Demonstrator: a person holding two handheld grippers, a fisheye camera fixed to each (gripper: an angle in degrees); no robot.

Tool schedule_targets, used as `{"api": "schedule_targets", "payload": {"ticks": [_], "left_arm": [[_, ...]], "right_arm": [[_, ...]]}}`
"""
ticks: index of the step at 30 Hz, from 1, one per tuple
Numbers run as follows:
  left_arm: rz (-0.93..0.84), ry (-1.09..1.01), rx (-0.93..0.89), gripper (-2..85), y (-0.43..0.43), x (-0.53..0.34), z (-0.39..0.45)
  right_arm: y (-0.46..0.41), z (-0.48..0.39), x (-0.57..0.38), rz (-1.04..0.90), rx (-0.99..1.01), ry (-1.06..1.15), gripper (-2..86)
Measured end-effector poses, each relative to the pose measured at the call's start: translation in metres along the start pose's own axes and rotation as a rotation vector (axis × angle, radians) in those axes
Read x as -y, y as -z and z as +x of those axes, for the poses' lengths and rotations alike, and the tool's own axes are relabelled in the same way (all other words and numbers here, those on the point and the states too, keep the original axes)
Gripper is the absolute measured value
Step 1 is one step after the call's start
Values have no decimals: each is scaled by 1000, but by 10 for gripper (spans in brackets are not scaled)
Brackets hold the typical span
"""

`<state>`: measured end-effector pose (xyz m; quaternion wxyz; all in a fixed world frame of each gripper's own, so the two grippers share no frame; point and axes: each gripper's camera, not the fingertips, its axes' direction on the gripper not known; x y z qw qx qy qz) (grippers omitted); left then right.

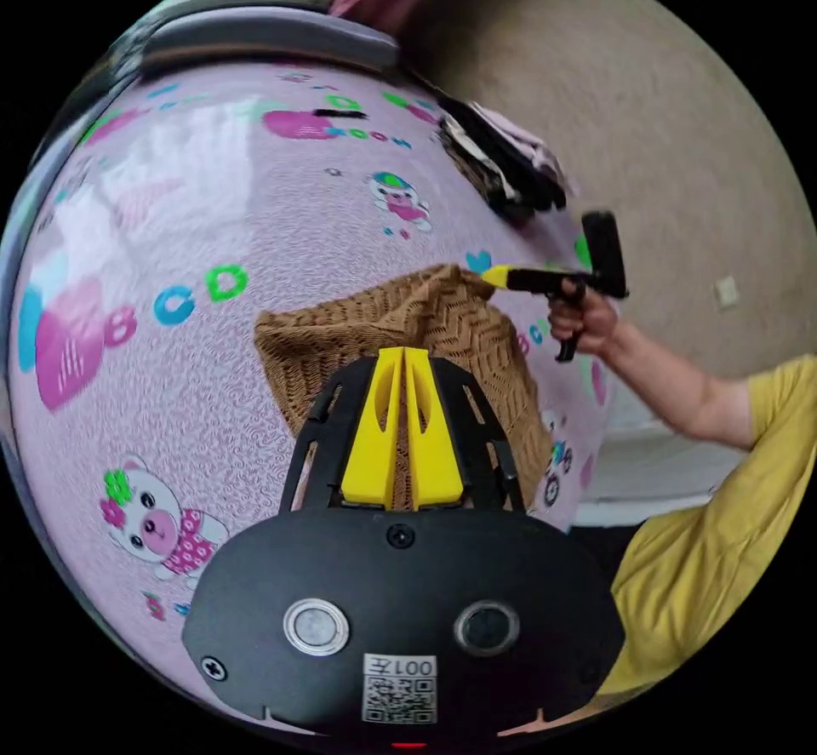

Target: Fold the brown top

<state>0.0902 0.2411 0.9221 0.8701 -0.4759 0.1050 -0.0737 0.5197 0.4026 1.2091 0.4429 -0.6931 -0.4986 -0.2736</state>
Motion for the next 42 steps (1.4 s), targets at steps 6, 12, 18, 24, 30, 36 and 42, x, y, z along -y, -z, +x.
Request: {"api": "schedule_targets", "payload": {"ticks": [6,12,18,24,30,36,42], "left_arm": [[-97,-67,5,-15,-35,18,8],[18,240,-241,-14,-37,17,-47],[157,330,-311,-14,-4,2,-63],[95,338,-192,-14,-5,8,-78],[118,328,-169,-14,11,3,-68],[16,150,-156,-14,36,-48,-4],[-97,154,-125,-13,11,-88,10]], "right_arm": [[-25,-14,13,-126,-68,78,0],[-15,45,10,29,-19,-297,0],[24,70,-24,311,212,-491,2],[7,69,-18,164,61,-481,2],[36,45,-24,305,-18,-440,1],[21,-28,-64,80,102,-212,0],[-18,-37,-101,-69,87,-256,0]]}}
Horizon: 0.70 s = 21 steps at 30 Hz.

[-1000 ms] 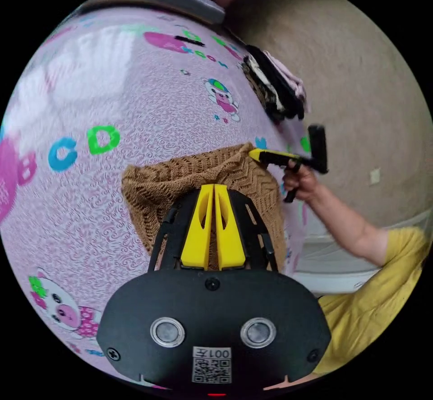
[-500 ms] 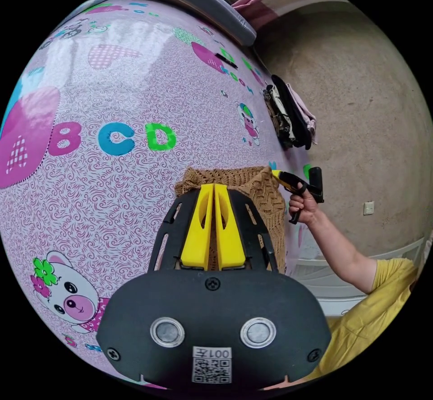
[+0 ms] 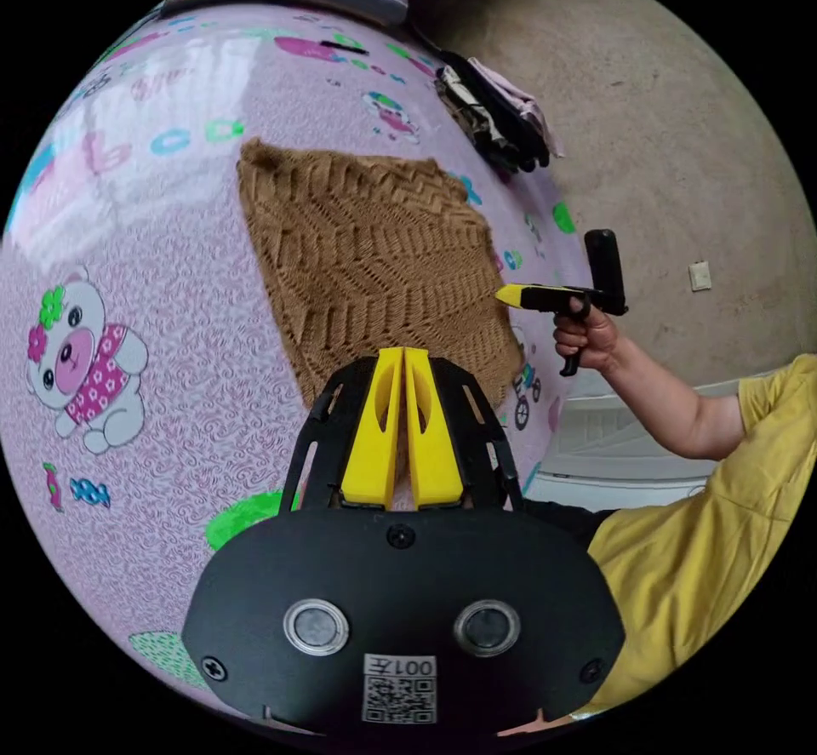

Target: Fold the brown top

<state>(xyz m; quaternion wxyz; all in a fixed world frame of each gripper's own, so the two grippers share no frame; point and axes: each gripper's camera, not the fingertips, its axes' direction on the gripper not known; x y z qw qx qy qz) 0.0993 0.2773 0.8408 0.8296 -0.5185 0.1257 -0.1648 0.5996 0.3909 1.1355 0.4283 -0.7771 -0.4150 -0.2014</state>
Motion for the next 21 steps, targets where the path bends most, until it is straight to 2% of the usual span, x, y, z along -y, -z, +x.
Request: {"api": "schedule_targets", "payload": {"ticks": [5,8,12,15,21], "left_arm": [[-2,59,-18,-13,8,1,-12],[41,16,-120,-14,31,-1,-12],[45,126,-170,-14,56,-18,-33],[37,199,-222,-15,65,-38,-42],[16,234,-247,-15,74,-43,-51]], "right_arm": [[6,-2,-4,-3,-58,40,-1],[29,-5,-11,21,-45,77,0],[44,-1,-36,4,-21,32,1],[40,8,-69,10,58,-87,4],[12,34,-125,178,293,-404,22]]}}
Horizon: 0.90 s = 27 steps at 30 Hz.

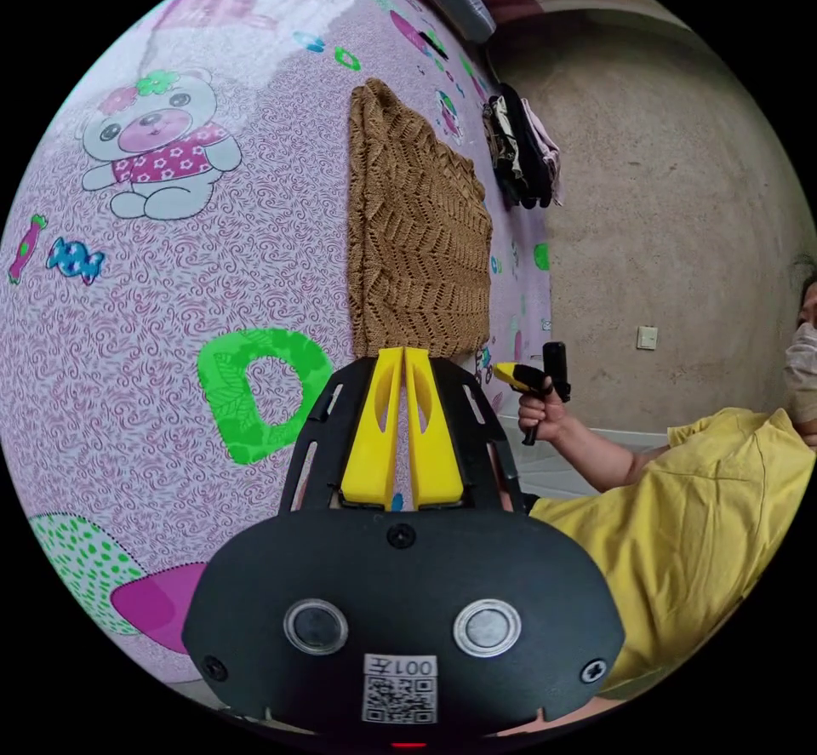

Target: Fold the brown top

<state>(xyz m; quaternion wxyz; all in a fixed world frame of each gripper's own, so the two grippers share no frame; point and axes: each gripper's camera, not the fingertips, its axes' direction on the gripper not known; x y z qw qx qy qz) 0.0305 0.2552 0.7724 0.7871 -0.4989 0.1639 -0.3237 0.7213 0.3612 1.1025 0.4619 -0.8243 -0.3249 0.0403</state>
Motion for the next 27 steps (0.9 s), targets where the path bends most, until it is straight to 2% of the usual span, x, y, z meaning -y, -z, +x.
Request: {"api": "schedule_targets", "payload": {"ticks": [7,14,20,27], "left_arm": [[-138,-167,133,-10,15,69,20],[-84,-89,104,9,48,102,8],[-31,-11,52,10,64,132,-3],[-3,-19,55,20,76,171,4]], "right_arm": [[-6,4,-1,92,55,-30,53],[48,-17,60,196,-68,160,53],[49,-48,158,70,-147,333,67],[35,-50,228,-64,-215,314,98]]}}
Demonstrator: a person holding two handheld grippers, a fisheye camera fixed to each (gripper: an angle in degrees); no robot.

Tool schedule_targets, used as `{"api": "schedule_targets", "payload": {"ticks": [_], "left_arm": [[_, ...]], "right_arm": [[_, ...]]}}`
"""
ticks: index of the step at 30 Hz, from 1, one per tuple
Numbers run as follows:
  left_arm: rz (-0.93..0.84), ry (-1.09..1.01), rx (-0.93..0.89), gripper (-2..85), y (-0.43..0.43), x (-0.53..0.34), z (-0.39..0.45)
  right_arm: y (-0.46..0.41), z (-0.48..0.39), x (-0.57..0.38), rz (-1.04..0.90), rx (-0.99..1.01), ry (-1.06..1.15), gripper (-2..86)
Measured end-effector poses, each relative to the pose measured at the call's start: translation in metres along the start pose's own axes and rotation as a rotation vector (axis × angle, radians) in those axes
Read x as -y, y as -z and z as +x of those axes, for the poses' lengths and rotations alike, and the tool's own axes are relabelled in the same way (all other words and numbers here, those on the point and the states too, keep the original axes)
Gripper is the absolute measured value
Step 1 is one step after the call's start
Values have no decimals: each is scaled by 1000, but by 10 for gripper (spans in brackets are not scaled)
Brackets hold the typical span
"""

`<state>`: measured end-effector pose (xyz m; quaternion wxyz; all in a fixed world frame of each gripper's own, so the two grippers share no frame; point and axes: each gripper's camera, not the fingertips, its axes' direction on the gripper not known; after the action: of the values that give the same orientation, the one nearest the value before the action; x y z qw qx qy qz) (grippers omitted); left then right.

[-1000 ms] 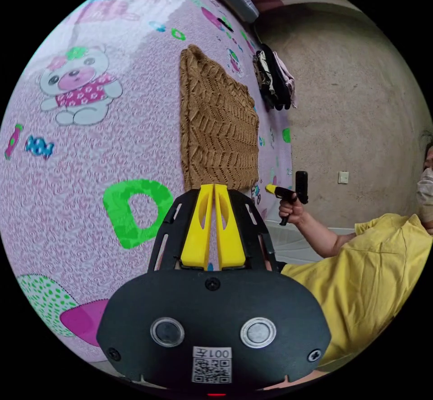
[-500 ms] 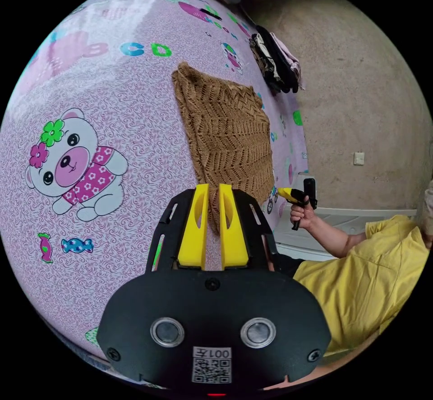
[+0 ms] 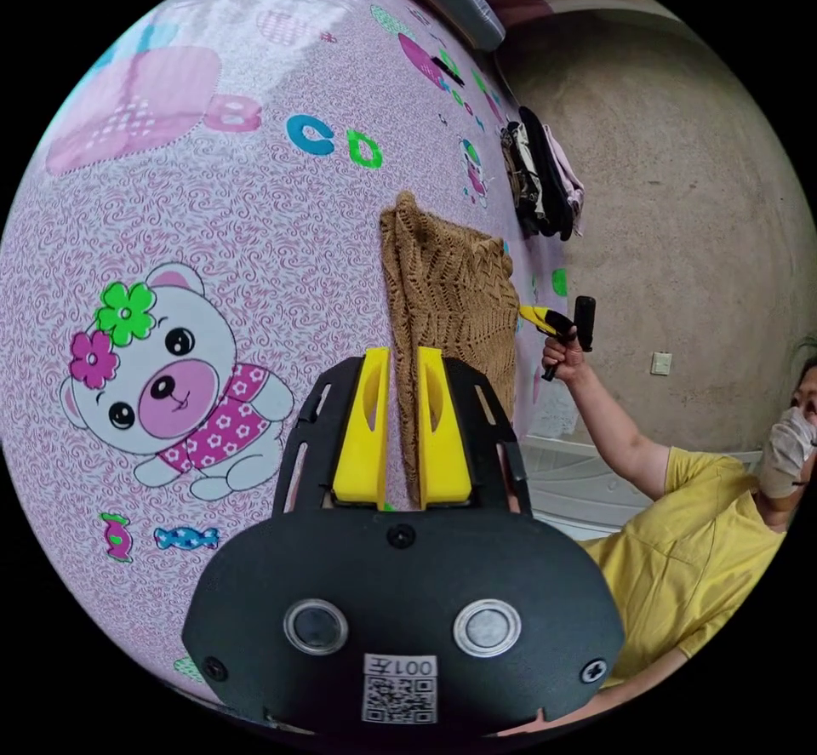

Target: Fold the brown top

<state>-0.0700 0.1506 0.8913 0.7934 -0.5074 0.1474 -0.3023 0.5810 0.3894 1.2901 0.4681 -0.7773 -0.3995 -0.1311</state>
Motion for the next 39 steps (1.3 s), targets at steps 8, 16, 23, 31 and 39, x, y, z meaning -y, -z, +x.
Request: {"api": "schedule_targets", "payload": {"ticks": [8,16,23,31,39], "left_arm": [[10,1,-42,46,12,41,2],[9,22,-24,58,21,64,5],[-67,26,-108,59,10,83,4],[-72,41,-181,50,-1,84,2],[-99,39,-229,51,-19,70,2]], "right_arm": [[3,10,37,-43,49,-18,102],[15,17,61,-64,58,-32,105],[9,19,85,-127,80,-26,113],[15,21,97,-137,157,-33,114],[16,16,98,-193,225,-13,112]]}}
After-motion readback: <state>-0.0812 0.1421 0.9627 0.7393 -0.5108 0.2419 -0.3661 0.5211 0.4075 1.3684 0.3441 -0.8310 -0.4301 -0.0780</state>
